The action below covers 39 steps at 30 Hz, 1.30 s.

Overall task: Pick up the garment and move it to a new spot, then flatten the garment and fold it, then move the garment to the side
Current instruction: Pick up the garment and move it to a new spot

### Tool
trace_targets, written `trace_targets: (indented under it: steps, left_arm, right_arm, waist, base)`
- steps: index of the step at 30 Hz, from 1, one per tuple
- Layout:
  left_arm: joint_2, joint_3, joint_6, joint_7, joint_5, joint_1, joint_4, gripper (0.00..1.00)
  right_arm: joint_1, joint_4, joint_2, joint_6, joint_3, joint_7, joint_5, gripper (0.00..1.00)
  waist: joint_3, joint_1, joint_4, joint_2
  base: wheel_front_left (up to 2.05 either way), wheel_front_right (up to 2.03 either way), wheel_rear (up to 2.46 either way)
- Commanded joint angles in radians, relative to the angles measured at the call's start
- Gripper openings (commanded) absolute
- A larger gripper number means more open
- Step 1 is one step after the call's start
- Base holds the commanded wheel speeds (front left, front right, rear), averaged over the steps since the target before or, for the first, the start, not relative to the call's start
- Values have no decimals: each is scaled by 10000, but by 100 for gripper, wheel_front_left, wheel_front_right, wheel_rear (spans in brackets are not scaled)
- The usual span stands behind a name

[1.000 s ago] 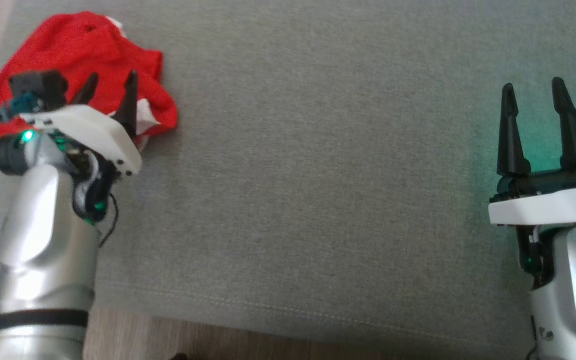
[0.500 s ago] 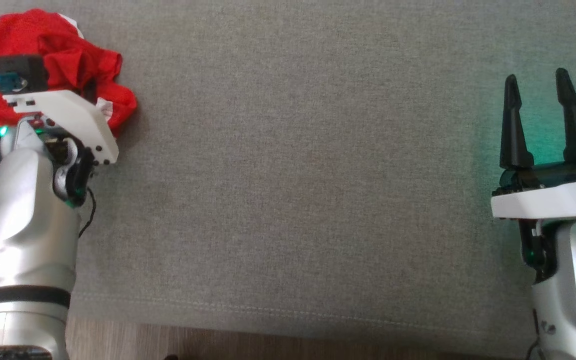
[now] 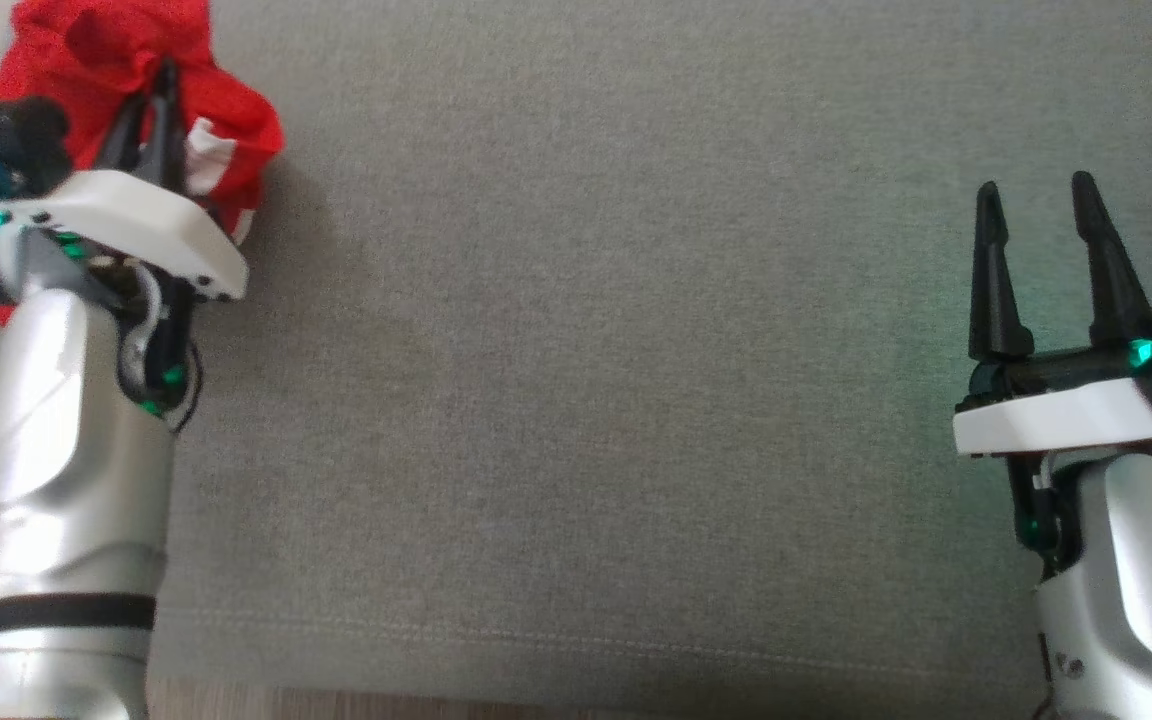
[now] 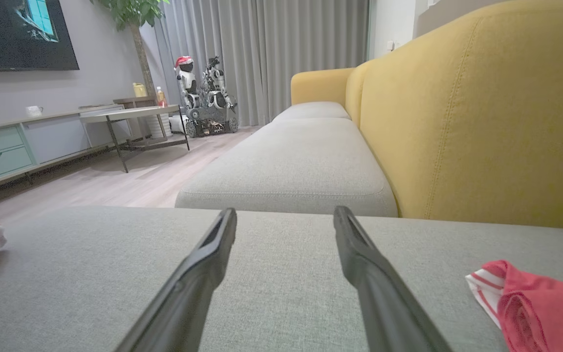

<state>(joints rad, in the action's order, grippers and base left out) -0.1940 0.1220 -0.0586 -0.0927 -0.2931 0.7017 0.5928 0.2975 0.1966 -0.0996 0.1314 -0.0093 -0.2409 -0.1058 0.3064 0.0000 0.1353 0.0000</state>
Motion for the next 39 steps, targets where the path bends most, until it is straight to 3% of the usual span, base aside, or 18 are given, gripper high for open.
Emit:
trace_targets:
  steps: [1,14,19,25,26,27,28,32,39]
  left_arm:
    - [-317,-174,-37,-65,4,146,-544,0]
    - [409,1175,-61,1560,289,232,-3085,0]
    - [912,1924,-13,1911,506,578,-3014,0]
    - [1382,2959,322,1769,413,1199,-1902,0]
    - [1407,3149,409,1702,339,1311,-1645,6]
    - [1421,3347,534,1626,257,1409,-1380,64]
    - [1427,3633,628,1583,59,1484,-1149,100]
    - [1433,4687,1011,1144,-859,1763,-538,100]
    - [1435,4823,1609,-97,-1622,1936,193,100]
  right_arm:
    - [55,-251,121,-7,250,-132,-49,100]
    - [467,-195,393,-7,482,-202,-238,100]
    - [663,-439,449,-7,516,-206,-382,100]
    - [870,-523,486,-7,840,-207,-664,100]
    - [897,-521,488,-7,901,-207,-777,100]
    - [916,-510,489,-7,969,-207,-882,100]
    - [930,-492,490,-7,1050,-207,-961,100]
    - [929,-406,491,-7,1231,-207,-1159,100]
    - [715,-309,492,-7,1045,-208,-1044,100]
  waist:
    - [-217,0,-150,0]
    - [-365,0,-1759,0]
    - [-70,0,-2556,0]
    - [290,0,-3541,0]
    - [329,0,-3669,0]
    - [356,0,-3790,0]
    - [372,0,-3906,0]
    - [359,0,-4133,0]
    - [30,0,-3622,0]
  base:
    - [0,0,0]
    - [0,0,0]
    - [0,0,0]
    - [0,0,0]
    - [0,0,0]
    - [0,0,0]
    - [0,0,0]
    - [0,0,0]
    - [0,0,0]
